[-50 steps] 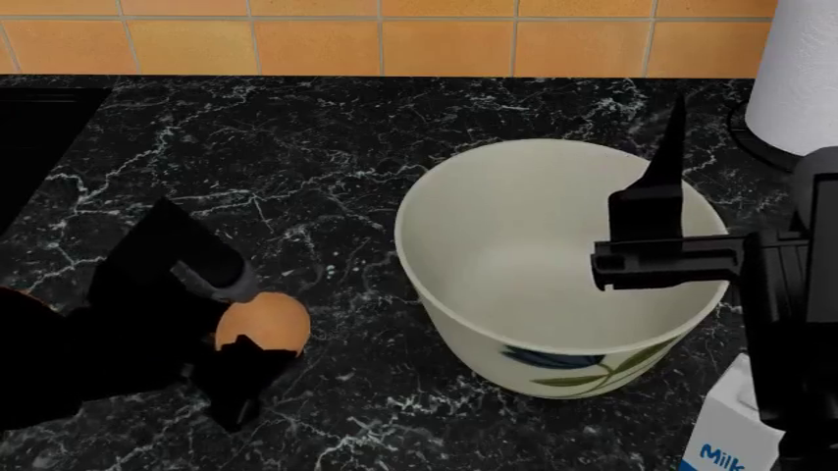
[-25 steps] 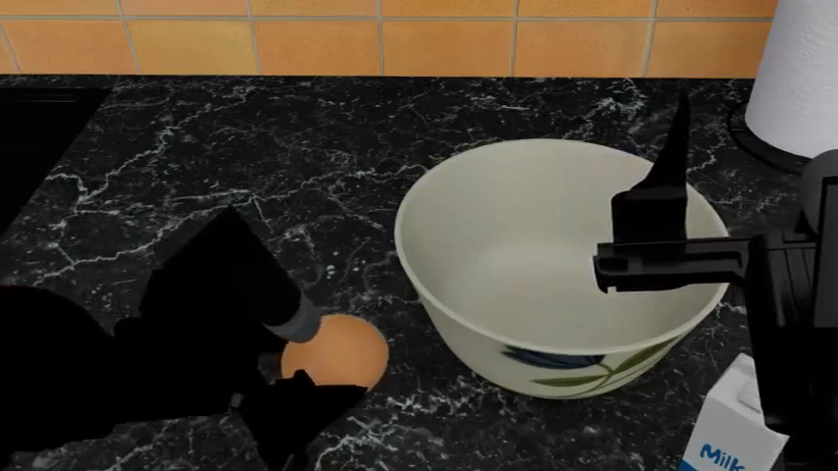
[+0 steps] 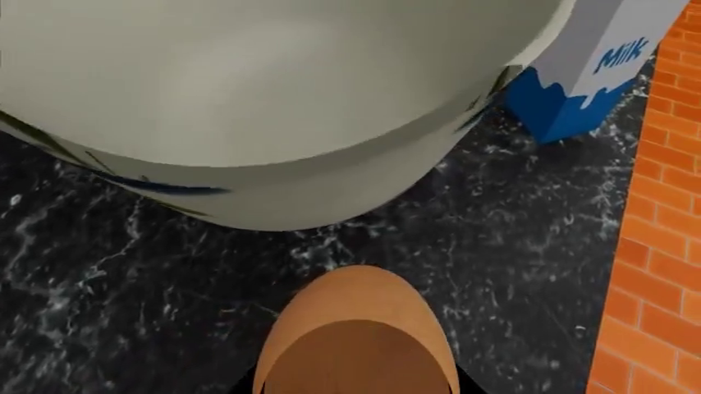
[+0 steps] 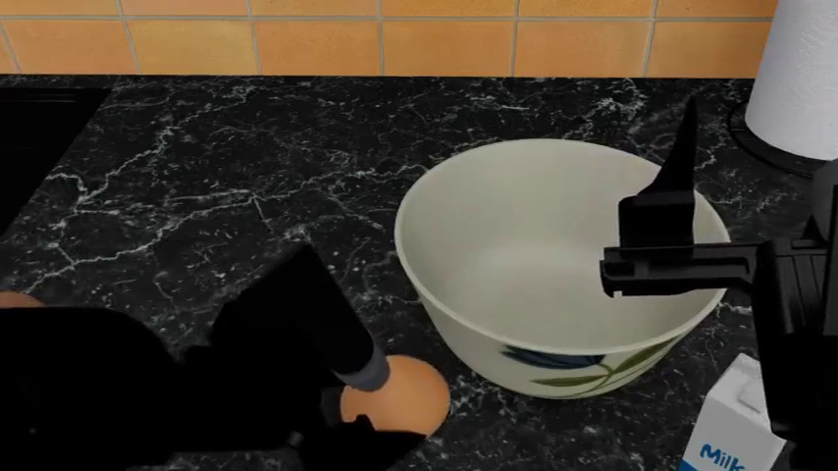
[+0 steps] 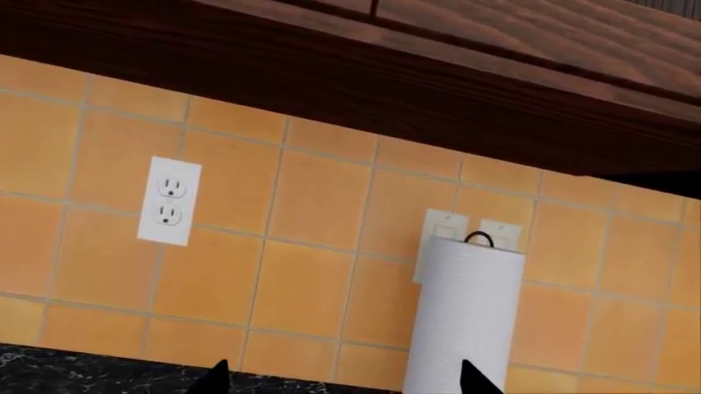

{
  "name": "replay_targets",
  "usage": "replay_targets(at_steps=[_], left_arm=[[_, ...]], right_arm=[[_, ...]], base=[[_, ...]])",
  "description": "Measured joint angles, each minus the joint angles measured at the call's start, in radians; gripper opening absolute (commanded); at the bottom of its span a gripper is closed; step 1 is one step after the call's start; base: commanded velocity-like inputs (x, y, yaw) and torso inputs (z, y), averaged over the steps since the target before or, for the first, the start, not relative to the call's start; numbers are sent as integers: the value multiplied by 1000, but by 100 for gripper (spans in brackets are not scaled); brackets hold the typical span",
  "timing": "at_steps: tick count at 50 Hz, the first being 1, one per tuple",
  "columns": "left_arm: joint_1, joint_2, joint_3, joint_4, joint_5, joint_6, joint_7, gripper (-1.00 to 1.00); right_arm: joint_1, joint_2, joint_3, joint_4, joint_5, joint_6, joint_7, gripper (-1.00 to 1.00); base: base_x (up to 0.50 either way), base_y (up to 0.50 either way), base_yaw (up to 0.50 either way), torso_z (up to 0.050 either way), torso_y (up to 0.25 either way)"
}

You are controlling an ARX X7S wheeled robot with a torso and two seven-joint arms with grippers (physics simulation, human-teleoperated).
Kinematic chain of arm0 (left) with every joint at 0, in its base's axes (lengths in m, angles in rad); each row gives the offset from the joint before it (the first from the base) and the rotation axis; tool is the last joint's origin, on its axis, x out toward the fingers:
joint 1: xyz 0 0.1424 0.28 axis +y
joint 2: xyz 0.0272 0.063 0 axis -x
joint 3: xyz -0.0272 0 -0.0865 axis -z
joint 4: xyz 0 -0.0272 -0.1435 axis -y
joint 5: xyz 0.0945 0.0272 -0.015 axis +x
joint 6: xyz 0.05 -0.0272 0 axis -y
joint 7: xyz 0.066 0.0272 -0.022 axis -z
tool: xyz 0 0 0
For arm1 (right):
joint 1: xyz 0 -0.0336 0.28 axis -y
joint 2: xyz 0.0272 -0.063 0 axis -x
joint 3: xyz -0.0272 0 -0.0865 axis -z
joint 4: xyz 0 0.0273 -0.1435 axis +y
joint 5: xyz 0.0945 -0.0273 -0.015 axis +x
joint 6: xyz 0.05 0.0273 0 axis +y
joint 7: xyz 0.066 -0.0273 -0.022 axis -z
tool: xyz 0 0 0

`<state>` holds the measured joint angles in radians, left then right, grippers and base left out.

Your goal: Place the eggs and milk next to the bowl.

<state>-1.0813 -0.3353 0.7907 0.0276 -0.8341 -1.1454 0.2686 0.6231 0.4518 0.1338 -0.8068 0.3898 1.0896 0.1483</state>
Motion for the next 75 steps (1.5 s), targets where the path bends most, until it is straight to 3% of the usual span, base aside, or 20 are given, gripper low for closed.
replay_targets(at_steps=[59,60,75], left_arm=[[-27,98,113,-252,83,165,109,-100],[-27,98,113,-252,84,166,110,100],[-11,104,134,-273,103,166,84,100]], right_arm=[[-7,18,7,3,17,2,20,100],[-8,18,7,3,17,2,20,100],[-16,23,9,3,20,-4,23,100]], base=[[0,0,0,0,0],[0,-3,-3,0,0],[0,0,0,0,0]])
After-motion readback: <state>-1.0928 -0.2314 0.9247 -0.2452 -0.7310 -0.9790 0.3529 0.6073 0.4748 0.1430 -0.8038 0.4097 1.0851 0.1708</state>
